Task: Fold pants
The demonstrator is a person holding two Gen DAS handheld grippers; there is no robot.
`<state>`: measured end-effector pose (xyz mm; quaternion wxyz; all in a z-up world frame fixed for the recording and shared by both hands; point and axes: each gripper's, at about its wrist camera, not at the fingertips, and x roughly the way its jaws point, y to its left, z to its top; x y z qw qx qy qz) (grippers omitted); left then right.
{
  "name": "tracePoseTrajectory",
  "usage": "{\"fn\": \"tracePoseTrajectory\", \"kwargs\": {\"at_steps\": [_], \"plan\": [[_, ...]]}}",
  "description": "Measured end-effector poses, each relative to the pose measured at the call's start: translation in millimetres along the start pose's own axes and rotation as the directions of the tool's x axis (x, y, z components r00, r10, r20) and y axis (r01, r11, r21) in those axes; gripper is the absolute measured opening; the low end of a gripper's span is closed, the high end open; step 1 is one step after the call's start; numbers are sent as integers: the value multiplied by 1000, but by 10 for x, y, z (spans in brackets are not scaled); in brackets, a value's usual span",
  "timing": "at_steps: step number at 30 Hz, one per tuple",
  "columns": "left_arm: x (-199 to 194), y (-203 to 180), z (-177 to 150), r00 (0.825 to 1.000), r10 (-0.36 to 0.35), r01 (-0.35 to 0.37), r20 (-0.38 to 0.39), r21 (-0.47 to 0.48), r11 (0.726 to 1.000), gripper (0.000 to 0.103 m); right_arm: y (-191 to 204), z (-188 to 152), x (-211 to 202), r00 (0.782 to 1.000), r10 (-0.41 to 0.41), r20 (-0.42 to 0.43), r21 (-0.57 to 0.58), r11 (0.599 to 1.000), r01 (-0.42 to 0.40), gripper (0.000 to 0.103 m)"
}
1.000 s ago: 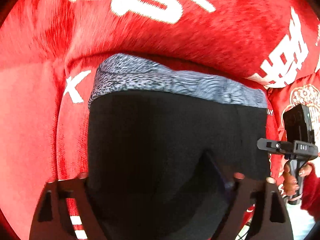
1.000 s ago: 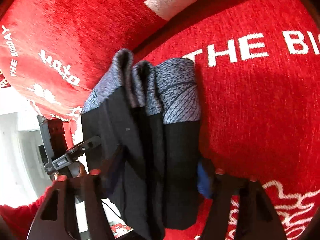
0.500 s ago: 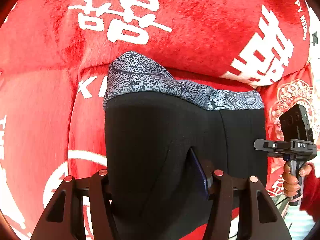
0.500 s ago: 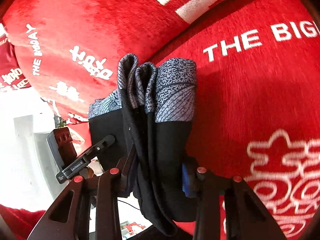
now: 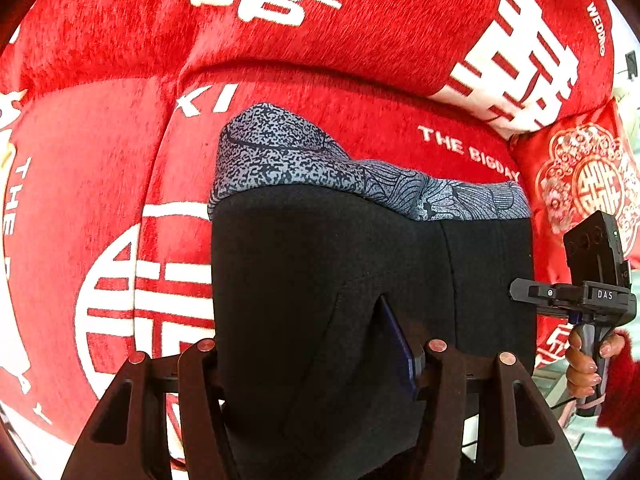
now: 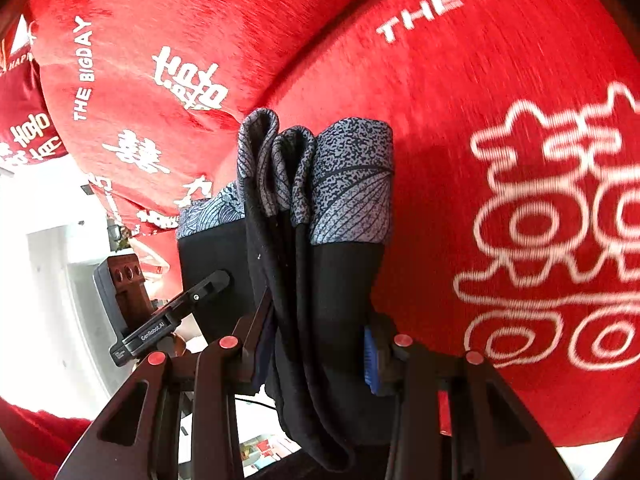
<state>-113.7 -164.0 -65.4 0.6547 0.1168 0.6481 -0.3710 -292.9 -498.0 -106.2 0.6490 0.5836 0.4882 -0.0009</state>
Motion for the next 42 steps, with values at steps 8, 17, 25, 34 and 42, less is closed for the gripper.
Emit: {"fn": "tracePoseTrajectory", "kwargs": {"at_steps": [8,17,25,34,42], "plan": [[206,264,-223,997,82,-83,-4,-58,995,72,31,-144,210,990,-142,7,-32,989,142,45],[-163,278,-314,968,232,-234,99,5,972,73,74,-317,49,927,-364,96,-5,931,366,53],[-281,-123,-392,969,180,-206,170,147,968,73,507,-629,-168,879,-415,234,-109,888,448,31],[218,153,72,969,202,-209,142,37,977,73,481,-380,299,847,-497,190,-123,844,523,31],[375,361,1,974,192,-187,120,-48,981,100,292,-371,324,863,-466,192,-110,864,491,31]]}}
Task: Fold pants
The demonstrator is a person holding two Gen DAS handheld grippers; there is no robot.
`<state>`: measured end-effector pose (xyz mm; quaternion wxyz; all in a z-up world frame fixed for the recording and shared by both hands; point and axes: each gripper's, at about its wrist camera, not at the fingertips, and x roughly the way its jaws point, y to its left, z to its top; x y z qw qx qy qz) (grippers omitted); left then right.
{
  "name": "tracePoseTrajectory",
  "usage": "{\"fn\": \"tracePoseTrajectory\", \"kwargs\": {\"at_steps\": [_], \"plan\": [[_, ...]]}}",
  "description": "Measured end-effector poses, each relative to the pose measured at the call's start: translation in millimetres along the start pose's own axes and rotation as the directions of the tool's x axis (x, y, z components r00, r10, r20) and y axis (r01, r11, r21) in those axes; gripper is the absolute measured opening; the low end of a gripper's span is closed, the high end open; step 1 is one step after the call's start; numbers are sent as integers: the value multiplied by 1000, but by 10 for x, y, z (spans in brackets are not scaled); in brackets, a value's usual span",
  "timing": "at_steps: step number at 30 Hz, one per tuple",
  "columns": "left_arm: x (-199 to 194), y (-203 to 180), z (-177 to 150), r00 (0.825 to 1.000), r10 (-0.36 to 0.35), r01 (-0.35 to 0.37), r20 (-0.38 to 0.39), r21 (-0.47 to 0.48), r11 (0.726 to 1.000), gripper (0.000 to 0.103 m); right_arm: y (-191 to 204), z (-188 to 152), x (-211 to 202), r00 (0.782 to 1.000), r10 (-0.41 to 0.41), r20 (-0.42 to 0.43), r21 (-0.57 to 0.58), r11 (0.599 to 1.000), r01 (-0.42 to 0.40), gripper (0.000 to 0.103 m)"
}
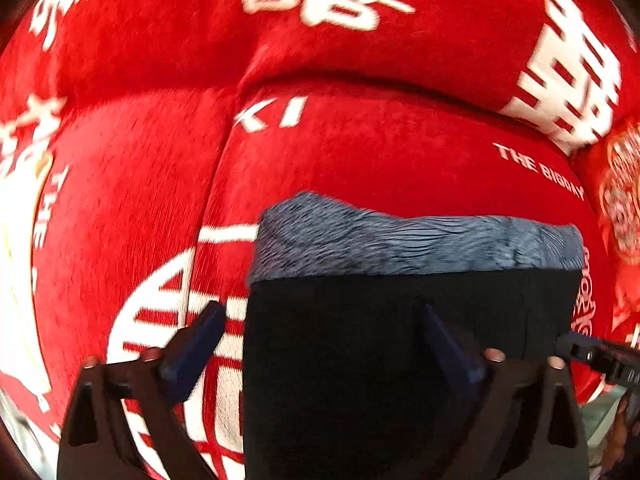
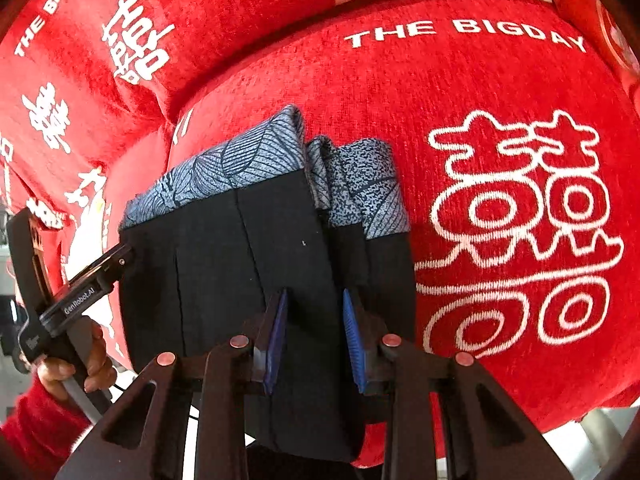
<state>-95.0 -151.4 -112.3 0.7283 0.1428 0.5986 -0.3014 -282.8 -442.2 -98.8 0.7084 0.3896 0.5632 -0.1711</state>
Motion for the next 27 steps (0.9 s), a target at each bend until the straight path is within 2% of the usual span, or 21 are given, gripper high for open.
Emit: {"fn": "tracePoseTrajectory", "kwargs": {"at_steps": [3,6,9,10,13,15,18,21,24,27], "plan": [[-69,-14,-22,1000,19,-19,-16,-16,1000,100,23,-3,-31,1000,-19,-5,-13,1000,19,31],[-196,-107,-132,996,85,-83,-39,44,996,100,51,-53,-69,999,-35,-23,1,999,35,35],[-413,-165,-305,992,114,-109,-44,102,989,100,72,-165,-164,997,-63,-36,8,998,63,47],[-477,-171,-346,992,114,-109,-45,107,988,100,80,-229,-221,997,-73,-38,12,997,73,53],[-703,-197,-499,992,107,-100,-66,107,989,101,121,-410,-368,995,-90,-43,24,996,91,64],[-839,-224,-601,991,105,-96,-86,106,990,101,155,-509,-433,994,-99,-49,30,994,101,67],[-1035,-301,-734,989,108,-96,-98,119,988,101,248,-703,-565,991,-122,-49,30,992,124,81],[-1214,-364,-844,988,127,-114,-91,137,984,101,340,-821,-675,990,-136,-39,31,990,137,82],[-1406,-399,-918,988,143,-133,-63,142,981,101,450,-919,-792,991,-133,-26,42,990,134,87],[-1581,-413,-976,985,162,-153,-50,146,977,101,597,-996,-923,987,-163,3,14,987,163,91]]}}
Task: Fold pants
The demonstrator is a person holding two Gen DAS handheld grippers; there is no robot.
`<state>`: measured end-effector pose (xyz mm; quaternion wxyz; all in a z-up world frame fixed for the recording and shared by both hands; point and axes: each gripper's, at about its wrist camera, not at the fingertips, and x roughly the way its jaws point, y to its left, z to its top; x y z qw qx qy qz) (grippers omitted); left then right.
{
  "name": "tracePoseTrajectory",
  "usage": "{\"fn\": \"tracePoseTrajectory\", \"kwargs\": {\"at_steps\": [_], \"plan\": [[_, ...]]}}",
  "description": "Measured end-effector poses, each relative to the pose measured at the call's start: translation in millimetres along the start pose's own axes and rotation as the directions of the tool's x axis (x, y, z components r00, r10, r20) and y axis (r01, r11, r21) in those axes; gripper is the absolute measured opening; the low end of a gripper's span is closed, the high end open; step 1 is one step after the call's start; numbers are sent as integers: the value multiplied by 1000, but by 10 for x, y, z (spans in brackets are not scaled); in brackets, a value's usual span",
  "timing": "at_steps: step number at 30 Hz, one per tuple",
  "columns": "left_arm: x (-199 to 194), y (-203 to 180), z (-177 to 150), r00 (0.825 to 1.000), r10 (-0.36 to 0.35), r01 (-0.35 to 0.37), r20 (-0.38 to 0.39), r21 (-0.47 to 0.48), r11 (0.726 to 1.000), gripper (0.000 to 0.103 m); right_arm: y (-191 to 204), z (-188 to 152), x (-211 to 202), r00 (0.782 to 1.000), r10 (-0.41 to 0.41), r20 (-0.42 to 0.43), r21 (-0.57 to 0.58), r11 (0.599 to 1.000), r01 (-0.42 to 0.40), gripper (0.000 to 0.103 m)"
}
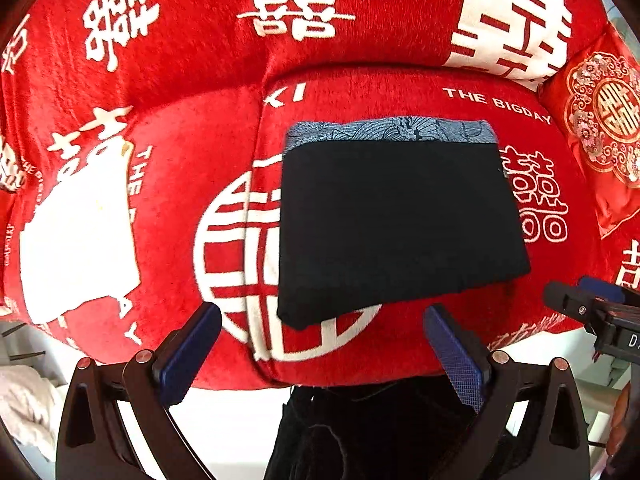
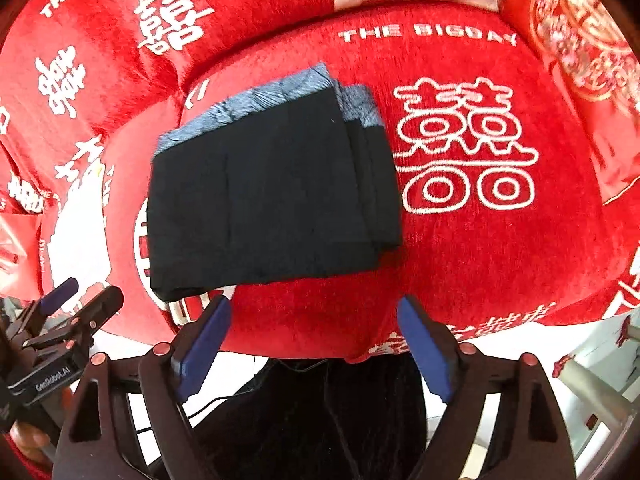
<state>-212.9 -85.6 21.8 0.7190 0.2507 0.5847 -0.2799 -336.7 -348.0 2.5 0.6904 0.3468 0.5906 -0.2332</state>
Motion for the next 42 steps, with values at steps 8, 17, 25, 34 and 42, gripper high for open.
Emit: {"fn": "tracePoseTrajectory", "kwargs": {"at_steps": [8,17,25,34,42], "plan": [[-240,131,-102,999,30,-30,18,-19,999,101,306,-142,-340,994,-71,77,-55,996,75,103],[-455,218,-175,999,26,-26,46,0,1000,101,499,-271,-575,991,-111,81,-13,994,113,103],[-570,273,-172,998,31,-31,52,4,1000,101,625,-209,-656,987,-136,84,-26,990,138,103],[-631,97,-167,998,43,-39,49,-69,997,101,536,-187,-773,985,-147,92,-86,984,155,103],[-698,-132,-155,995,85,-82,58,-52,995,101,380,-83,-799,984,-159,82,-114,979,168,103]]}}
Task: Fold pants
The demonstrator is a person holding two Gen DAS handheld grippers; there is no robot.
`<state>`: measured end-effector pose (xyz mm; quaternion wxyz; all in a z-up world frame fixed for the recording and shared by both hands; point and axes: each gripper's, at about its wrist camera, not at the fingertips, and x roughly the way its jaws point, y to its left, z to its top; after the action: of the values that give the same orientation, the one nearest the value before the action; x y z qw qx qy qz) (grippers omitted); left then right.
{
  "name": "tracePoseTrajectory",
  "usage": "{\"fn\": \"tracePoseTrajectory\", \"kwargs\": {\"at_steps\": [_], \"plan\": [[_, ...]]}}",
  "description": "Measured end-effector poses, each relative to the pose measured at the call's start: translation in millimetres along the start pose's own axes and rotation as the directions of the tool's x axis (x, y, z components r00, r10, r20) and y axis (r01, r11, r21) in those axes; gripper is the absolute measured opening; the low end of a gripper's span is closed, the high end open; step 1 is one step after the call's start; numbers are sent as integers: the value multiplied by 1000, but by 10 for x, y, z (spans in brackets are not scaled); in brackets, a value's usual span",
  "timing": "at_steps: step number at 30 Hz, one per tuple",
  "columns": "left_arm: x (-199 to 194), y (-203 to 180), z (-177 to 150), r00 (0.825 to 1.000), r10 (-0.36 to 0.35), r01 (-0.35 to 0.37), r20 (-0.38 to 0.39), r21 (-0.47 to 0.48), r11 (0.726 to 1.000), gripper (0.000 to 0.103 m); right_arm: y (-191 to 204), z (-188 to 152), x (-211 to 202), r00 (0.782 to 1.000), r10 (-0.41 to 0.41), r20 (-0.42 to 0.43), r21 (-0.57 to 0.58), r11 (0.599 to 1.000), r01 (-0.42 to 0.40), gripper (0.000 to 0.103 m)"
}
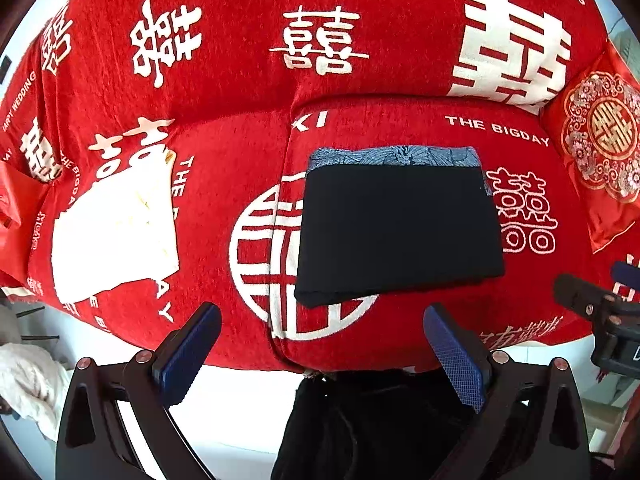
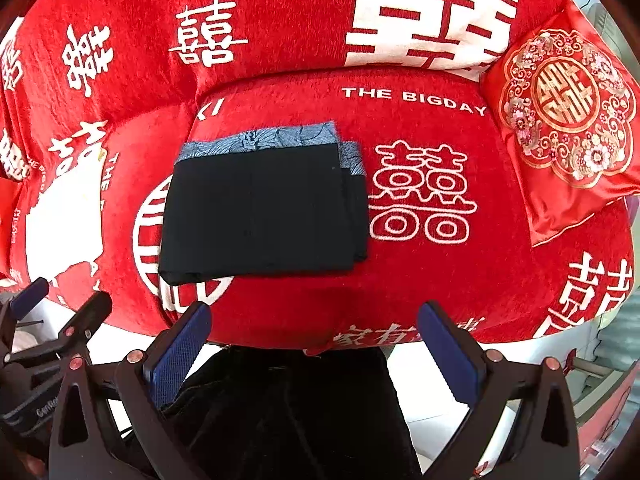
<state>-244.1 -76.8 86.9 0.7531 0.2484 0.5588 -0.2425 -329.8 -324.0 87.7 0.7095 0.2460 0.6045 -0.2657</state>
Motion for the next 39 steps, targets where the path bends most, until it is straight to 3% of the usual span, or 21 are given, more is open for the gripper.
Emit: {"fn": "tracePoseTrajectory", "kwargs": {"at_steps": [39], "plan": [[-46,-147,-39,1000,7,-7,1,20,1000,101,19,-20,46,1000,-14,-16,-39,999,13,103]]}}
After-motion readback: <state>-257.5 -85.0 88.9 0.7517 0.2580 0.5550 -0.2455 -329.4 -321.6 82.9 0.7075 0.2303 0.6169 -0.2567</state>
